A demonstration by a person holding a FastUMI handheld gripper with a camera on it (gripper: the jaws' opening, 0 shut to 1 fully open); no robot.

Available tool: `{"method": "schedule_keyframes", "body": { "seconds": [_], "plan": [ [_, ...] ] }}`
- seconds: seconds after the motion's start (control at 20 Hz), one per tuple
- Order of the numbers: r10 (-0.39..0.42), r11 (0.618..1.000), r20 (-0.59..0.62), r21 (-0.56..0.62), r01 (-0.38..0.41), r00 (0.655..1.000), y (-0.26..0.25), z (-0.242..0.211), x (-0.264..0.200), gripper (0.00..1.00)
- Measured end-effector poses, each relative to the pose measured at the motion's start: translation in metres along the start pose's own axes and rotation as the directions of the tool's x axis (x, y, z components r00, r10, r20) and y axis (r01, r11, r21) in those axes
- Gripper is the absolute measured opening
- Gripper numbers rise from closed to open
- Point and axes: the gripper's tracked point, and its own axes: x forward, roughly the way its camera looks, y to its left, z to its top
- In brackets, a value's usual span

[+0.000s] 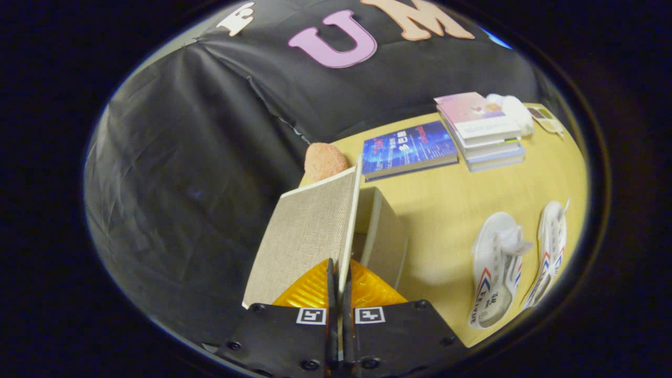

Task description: Open the storage box then place both shoes into the box .Put the left shoe in first, then the right shoe, with the right side of both shoes facing outward in a uniform manner.

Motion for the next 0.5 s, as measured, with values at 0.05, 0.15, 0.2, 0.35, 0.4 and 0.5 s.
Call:
{"method": "schedule_keyframes", "body": {
  "seconds": [0.05, 0.15, 0.2, 0.35, 0.4, 0.5],
  "plan": [
    [0.016, 1.0, 0.008, -0.006, -0.016, 1.0, 0.01, 0.008, -0.003, 0.06],
    [0.052, 0.999, 0.017, -0.015, -0.052, 0.998, 0.034, 0.023, -0.008, 0.06],
    [0.064, 0.998, 0.019, -0.025, -0.064, 0.998, 0.046, 0.03, -0.01, 0.06],
    [0.094, 0.995, 0.01, -0.046, -0.093, 0.996, 0.084, 0.045, -0.014, 0.05],
    [0.11, 0.993, 0.003, -0.043, -0.11, 0.994, 0.099, 0.048, -0.016, 0.05],
    [0.144, 0.989, -0.012, -0.037, -0.144, 0.99, 0.128, 0.055, -0.018, 0.05]
  ]
}}
